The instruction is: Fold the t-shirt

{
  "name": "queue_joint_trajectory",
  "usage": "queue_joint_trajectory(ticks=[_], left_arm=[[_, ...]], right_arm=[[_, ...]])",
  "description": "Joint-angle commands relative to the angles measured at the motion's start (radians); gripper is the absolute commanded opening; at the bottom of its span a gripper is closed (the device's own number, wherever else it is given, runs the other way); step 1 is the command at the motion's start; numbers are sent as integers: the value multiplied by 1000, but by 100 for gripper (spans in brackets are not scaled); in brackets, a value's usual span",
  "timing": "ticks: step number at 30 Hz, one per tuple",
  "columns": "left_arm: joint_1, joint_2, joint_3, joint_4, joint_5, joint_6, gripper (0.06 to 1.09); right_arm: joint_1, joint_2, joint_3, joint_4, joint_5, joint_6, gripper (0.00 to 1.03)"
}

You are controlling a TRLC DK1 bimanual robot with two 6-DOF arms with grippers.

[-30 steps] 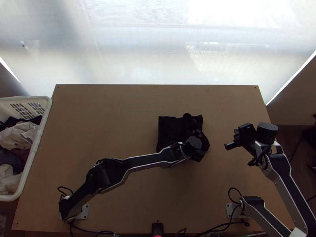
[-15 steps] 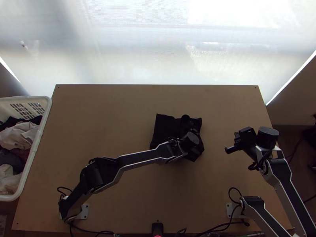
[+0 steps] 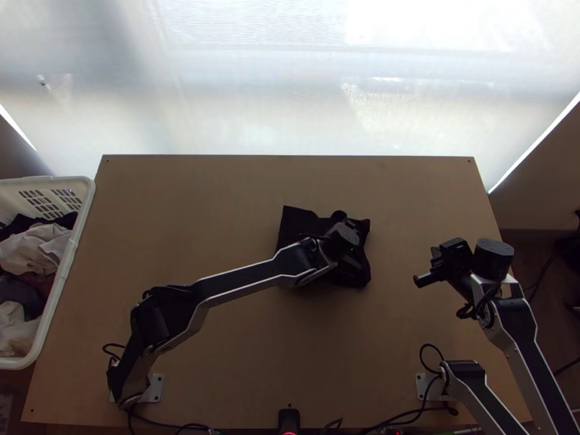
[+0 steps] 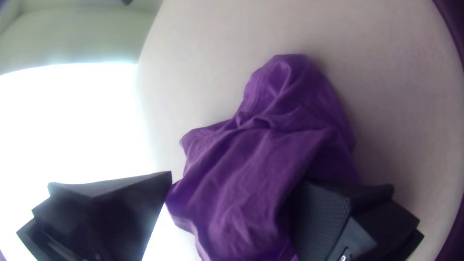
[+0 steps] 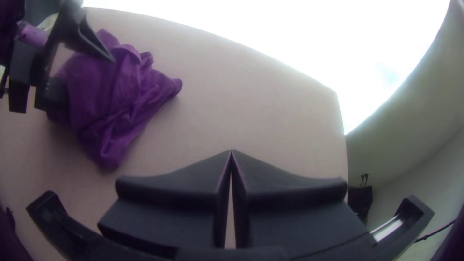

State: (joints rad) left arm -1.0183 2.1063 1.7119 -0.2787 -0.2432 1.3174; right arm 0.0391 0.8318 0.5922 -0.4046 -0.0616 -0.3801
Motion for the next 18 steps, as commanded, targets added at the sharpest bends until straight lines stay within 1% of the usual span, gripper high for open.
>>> queue_joint_trajectory(ticks=[1, 4, 10, 15, 18], left_arm=[[14, -62, 11, -42, 7, -37, 104], [1, -95, -8, -82, 5, -61, 104], [17, -186, -58, -83, 5, -78, 104], [64, -255, -112, -77, -5, -198, 104], [106, -298, -149, -74, -13, -340, 104]], right_arm=[[18, -16, -6, -10, 0, 12, 2], [36, -16, -5, -8, 0, 21, 2], [53, -16, 1, -8, 0, 37, 2], [107, -5, 17, -3, 2, 53, 3], [133, 16, 40, 0, 2, 70, 2]])
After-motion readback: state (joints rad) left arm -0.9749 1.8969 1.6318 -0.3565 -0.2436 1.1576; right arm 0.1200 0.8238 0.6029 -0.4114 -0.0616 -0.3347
